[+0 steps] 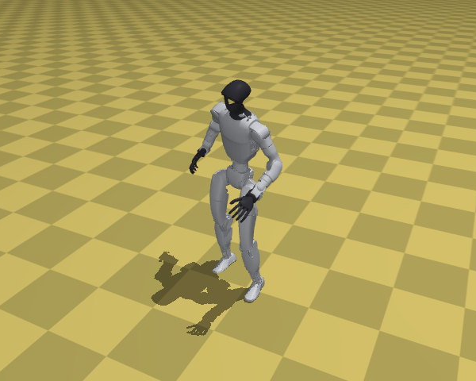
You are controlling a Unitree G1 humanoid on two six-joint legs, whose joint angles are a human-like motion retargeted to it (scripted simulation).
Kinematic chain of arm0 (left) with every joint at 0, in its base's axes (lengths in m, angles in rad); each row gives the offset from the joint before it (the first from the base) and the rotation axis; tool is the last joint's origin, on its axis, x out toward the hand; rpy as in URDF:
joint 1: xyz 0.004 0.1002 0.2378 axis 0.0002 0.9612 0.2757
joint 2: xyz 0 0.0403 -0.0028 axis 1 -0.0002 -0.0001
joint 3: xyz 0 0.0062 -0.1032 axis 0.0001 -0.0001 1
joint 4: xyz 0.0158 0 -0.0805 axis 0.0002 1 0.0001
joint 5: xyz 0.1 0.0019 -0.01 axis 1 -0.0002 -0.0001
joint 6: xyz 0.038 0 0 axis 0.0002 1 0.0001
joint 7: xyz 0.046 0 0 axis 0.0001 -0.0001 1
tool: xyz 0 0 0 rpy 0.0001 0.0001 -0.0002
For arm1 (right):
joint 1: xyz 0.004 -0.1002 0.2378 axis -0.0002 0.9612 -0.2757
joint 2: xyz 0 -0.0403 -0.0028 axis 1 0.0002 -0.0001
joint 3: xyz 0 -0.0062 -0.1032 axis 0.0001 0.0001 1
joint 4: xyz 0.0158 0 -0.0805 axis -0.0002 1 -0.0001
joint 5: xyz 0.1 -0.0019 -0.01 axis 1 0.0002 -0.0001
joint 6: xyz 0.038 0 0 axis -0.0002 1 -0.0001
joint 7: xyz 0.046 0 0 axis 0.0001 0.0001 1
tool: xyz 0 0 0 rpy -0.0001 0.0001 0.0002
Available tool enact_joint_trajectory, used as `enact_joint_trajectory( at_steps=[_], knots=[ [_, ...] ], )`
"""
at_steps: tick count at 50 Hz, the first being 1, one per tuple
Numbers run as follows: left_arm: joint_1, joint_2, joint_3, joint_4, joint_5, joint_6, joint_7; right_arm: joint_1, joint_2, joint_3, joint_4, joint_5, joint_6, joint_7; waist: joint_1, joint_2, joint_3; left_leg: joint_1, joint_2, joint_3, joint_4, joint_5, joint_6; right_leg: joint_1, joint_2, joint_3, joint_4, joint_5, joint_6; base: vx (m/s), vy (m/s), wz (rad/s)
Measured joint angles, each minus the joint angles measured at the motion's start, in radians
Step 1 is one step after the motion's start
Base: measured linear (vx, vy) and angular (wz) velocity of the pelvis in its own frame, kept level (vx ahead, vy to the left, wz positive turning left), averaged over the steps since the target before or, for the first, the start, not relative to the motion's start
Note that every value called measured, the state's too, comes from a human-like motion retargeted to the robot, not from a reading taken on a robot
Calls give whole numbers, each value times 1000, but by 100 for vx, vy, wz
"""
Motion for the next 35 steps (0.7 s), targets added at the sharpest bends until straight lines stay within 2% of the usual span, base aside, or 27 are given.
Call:
enact_joint_trajectory(
  at_steps=[2,7,12,18,21,23,25,27,28,30,32,35],
  knots=[
    [-36,-9,-53,130,0,30,-19,-38,-11,51,-5,-21,-2,-18,7,-10,12,35,-33,7,-89,26,14,2,-19,2,-20,11,0,-2,-13,11],
    [6,-83,-99,379,-50,49,-52,-79,-73,103,-69,-89,-16,-28,59,29,45,59,-60,17,-130,30,27,-22,-38,14,9,18,0,1,5,-12],
    [159,-176,-32,567,-186,38,-102,-140,-153,126,-92,-100,-22,14,133,50,52,79,-139,-24,-53,-29,44,-50,-88,69,45,9,0,5,20,-58],
    [386,-238,113,700,-234,37,-85,-107,-214,109,-181,-26,-63,25,228,75,-5,182,-201,45,3,-79,112,-69,-136,100,83,28,-2,9,33,-41],
    [451,-272,164,748,-298,52,-87,-66,-213,50,-268,33,-77,43,195,111,-20,268,-222,104,-124,-65,127,-80,-142,70,137,108,-18,3,42,79],
    [472,-307,185,796,-300,81,-105,-62,-221,3,-299,67,-63,129,156,159,-11,339,-220,178,-222,-46,132,-130,-133,48,262,191,-42,-6,51,87],
    [472,-345,187,856,-278,120,-116,-103,-241,-17,-281,78,-21,253,135,210,8,398,-217,256,-303,-29,136,-249,-123,13,464,320,-68,-16,54,25],
    [452,-365,153,899,-287,128,-126,-212,-279,38,-198,-22,6,272,148,243,42,422,-229,288,-312,-57,143,-394,-166,-83,664,388,-95,-23,54,-45],
    [427,-370,137,922,-287,126,-128,-289,-295,82,-135,-102,16,256,160,249,67,419,-242,292,-286,-84,148,-458,-209,-143,739,361,-113,-26,54,-67],
    [357,-359,117,965,-260,125,-133,-439,-305,166,-1,-235,46,181,196,245,109,379,-267,309,-183,-147,153,-548,-267,-246,793,237,-128,-29,50,-62],
    [266,-324,129,973,-212,125,-150,-578,-287,209,118,-231,84,71,232,233,137,301,-285,349,-55,-190,150,-598,-248,-319,703,142,-130,-33,45,-38],
    [140,-239,155,892,-142,120,-177,-760,-257,229,199,-69,103,-62,248,220,155,182,-317,388,64,-217,139,-632,-155,-426,503,123,-160,-33,43,7]
  ],
)
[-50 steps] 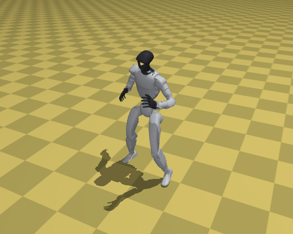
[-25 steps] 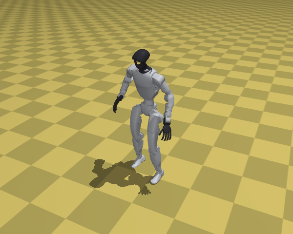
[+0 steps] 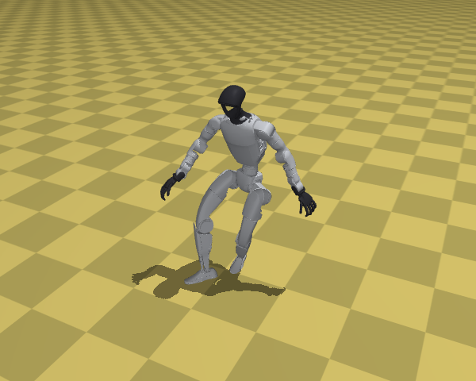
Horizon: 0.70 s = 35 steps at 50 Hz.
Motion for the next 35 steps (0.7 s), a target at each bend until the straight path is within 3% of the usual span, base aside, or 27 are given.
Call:
enact_joint_trajectory(
  at_steps=[2,5,8,10,12,14,15,17,18,21,23,25,28,31,33,35],
  knots=[
    [-70,93,-30,-84,38,-16,-3,-73,13,22,-28,63,-24,-27,-43,0,-7,-42,-42,-25,-6,3,-22,-17,72,-67,-31,-4,-3,-26,44,90],
    [-204,266,-100,-197,59,-30,8,-114,38,37,-91,84,-68,-12,-176,17,-35,-66,-120,-129,-112,63,-68,-45,162,-194,22,6,62,-15,51,192],
    [-375,382,-189,-272,-17,-32,37,-12,66,-47,-131,150,-96,-15,-396,101,-70,-28,-177,-310,-290,238,-133,-8,265,-352,-48,92,152,-1,62,313],
    [-527,412,-283,-313,-117,-15,104,93,69,-131,-143,258,-98,-46,-524,154,-76,7,-227,-426,-431,436,-201,20,367,-351,-202,209,160,10,61,321],
    [-689,393,-381,-344,-141,-21,152,262,84,-288,-149,352,-114,-74,-648,197,-58,85,-282,-539,-523,608,-269,62,401,-295,-260,271,160,27,82,354],
    [-853,332,-471,-378,-163,-13,193,441,107,-409,-128,490,-114,-81,-734,242,-76,144,-328,-619,-597,753,-269,136,395,-241,-343,286,160,43,105,367],
    [-930,288,-499,-395,-155,-13,197,536,131,-488,-115,550,-112,-78,-762,243,-86,170,-352,-609,-598,788,-269,179,371,-222,-359,278,160,55,86,375],
    [-1033,181,-528,-459,-129,-13,190,727,236,-645,-73,658,-80,-48,-802,175,-121,202,-368,-467,-431,749,-268,314,291,-129,-442,192,159,75,65,408],
    [-1051,134,-538,-504,-106,-14,183,808,296,-699,-39,701,-60,-26,-829,128,-135,213,-339,-375,-269,682,-264,400,233,-91,-474,105,157,88,53,371],
    [-1004,94,-518,-642,18,-11,174,893,386,-725,102,738,-21,18,-808,99,-153,65,-26,-100,340,427,-152,428,136,-78,-347,-193,-13,73,44,163],
    [-892,120,-483,-706,115,3,187,885,392,-707,166,687,-12,1,-760,114,-143,-27,197,-69,607,293,-70,365,98,-62,-127,-356,-91,60,44,-47],
    [-723,146,-423,-737,193,22,208,846,370,-699,181,607,-18,-57,-704,108,-134,-116,334,-140,740,194,-36,303,60,-6,89,-464,-87,59,47,-125],
    [-438,139,-298,-702,192,34,203,749,299,-684,118,500,-41,-130,-597,49,-121,-205,394,-343,710,124,-95,280,21,119,280,-570,-39,55,46,-186],
    [-235,129,-189,-591,112,43,151,551,201,-601,73,423,-47,-123,-489,-6,-89,-260,465,-533,544,96,-111,286,13,231,365,-639,-40,42,45,-197],
    [-153,136,-148,-491,72,52,107,373,140,-514,71,372,-46,-128,-422,-19,-67,-303,539,-630,384,154,-111,288,28,288,380,-652,-52,31,46,-167],
    [-96,143,-126,-398,43,57,90,207,96,-426,56,316,-46,-171,-349,-21,-58,-330,607,-680,183,298,-137,302,43,334,354,-643,-58,30,52,-142]
  ],
)
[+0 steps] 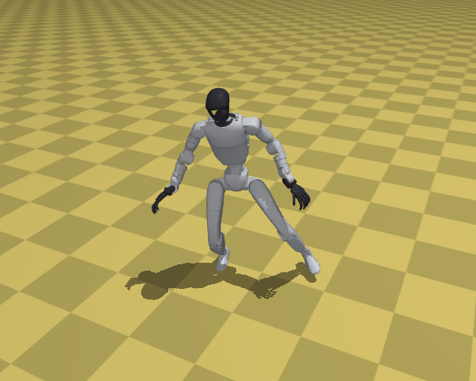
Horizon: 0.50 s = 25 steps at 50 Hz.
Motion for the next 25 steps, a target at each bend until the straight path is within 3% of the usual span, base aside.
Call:
enact_joint_trajectory(
  at_steps=[2,5,8,10,13,15,18,20,25],
  knots=[
    [48,-2,18,66,-60,-10,42,-115,-24,70,-55,-39,-6,-67,80,-10,-2,30,4,-7,-227,134,-43,41,-11,46,-75,34,13,34,62,-117],
    [111,-23,52,125,-171,-37,144,-215,-35,121,-172,-58,-15,-143,203,-50,-9,145,-113,-24,-536,176,-95,142,-86,126,-258,137,75,40,78,-98],
    [196,-73,122,161,-173,-44,150,-258,-8,144,-256,-72,-16,-135,309,-65,-43,230,-263,-14,-682,283,-130,238,-163,198,-467,316,103,40,94,-103],
    [249,-117,197,190,-141,-21,89,-293,26,171,-293,-82,-1,-93,368,-42,-76,257,-310,62,-688,317,-121,244,-170,218,-535,463,100,31,97,-135],
    [292,-180,307,275,-132,20,1,-348,79,229,-346,-126,16,-13,424,-25,-99,284,-341,327,-587,156,14,148,-220,161,-450,610,130,20,101,-155],
    [296,-194,336,364,-152,39,-10,-387,116,277,-375,-148,17,12,453,-15,-97,288,-333,424,-484,42,77,63,-264,66,-365,602,120,7,97,-168],
    [247,-161,291,511,-162,53,-12,-439,166,359,-384,-150,24,25,483,-23,-66,231,-329,495,-260,-102,81,-76,-302,-63,-303,503,83,-6,88,-147],
    [196,-128,276,580,-118,46,-38,-446,199,392,-381,-172,24,31,485,-29,-39,202,-332,562,-130,-188,66,-167,-303,-145,-285,489,89,-16,83,-102],
    [9,-27,240,526,-109,46,-124,-444,186,442,-369,-148,32,110,386,-19,11,131,-462,623,-114,-227,115,-274,-178,-387,-558,668,71,-28,78,-5]
  ],
)
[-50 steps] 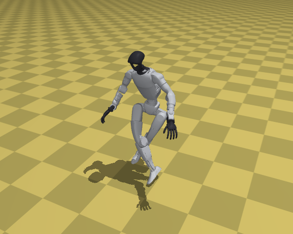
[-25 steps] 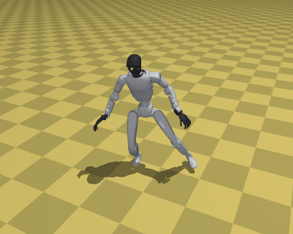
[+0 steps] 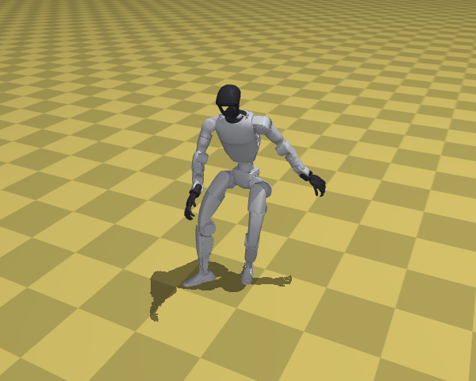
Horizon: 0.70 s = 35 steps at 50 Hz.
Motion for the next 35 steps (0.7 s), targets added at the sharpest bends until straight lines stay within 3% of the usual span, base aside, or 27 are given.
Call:
enact_joint_trajectory(
  at_steps=[3,6,10,12,15,17,19,20,21,23,25,28,32,35],
  knots=[
    [-144,130,-97,-61,1,-19,-34,58,-46,-5,20,85,-7,10,-127,8,20,-13,-108,-45,-50,12,-5,-14,114,-61,-124,42,23,-20,67,128],
    [-319,305,-236,-115,22,-34,-34,173,-118,-38,43,186,-23,28,-275,11,25,31,-227,-138,-155,53,-43,-19,201,-90,-88,30,86,-4,65,197],
    [-604,459,-442,-210,-13,-48,25,436,-261,-147,24,300,-76,20,-493,80,-24,98,-335,-319,-343,186,-110,18,364,-178,-95,67,147,10,62,242],
    [-788,440,-593,-268,-58,-50,85,676,-300,-321,-15,404,-130,4,-570,140,-43,158,-374,-420,-478,337,-169,51,441,-230,-112,114,147,21,59,246],
    [-1023,315,-799,-383,-104,-77,186,1075,-226,-616,-14,710,-224,56,-657,246,-85,260,-432,-610,-678,579,-247,119,502,-243,-140,242,147,35,89,256],
    [-1112,186,-839,-483,-110,-106,215,1268,-105,-766,70,965,-223,117,-708,263,-125,304,-481,-601,-694,620,-247,184,488,-160,-176,312,147,48,91,302],
    [-1142,72,-831,-607,-112,-130,210,1397,30,-865,206,1113,-153,131,-783,206,-180,319,-504,-435,-543,581,-247,294,415,-76,-264,262,147,67,69,397],
    [-1140,20,-825,-676,-107,-136,200,1450,93,-901,287,1142,-103,126,-825,162,-206,322,-494,-315,-403,533,-247,367,357,-53,-306,189,147,83,66,398],
    [-1121,-4,-816,-746,-82,-139,190,1463,124,-908,376,1099,-61,97,-863,128,-211,316,-425,-197,-206,466,-230,426,297,-75,-305,72,121,84,64,333],
    [-1064,-15,-793,-870,-8,-142,186,1455,157,-889,526,975,-3,29,-889,97,-205,267,-230,-24,177,343,-187,474,225,-89,-242,-147,35,71,56,146],
    [-961,17,-756,-965,110,-138,199,1403,156,-861,620,831,8,-48,-858,113,-176,183,-22,0,473,241,-143,425,203,-45,-61,-329,-29,56,50,-59],
    [-689,62,-649,-1009,272,-126,226,1287,124,-868,605,678,-50,-150,-768,103,-129,65,101,-177,648,134,-127,346,174,78,218,-486,-16,48,54,-186],
    [-269,28,-467,-880,262,-91,183,1030,59,-818,487,610,-96,-97,-647,51,-72,-17,101,-532,613,86,-136,325,156,267,413,-581,-7,39,56,-225],
    [-58,-20,-371,-678,177,-65,139,733,-6,-671,448,538,-100,-82,-527,44,-38,-28,139,-756,477,66,-101,319,174,406,468,-605,-9,29,61,-249]
  ],
)
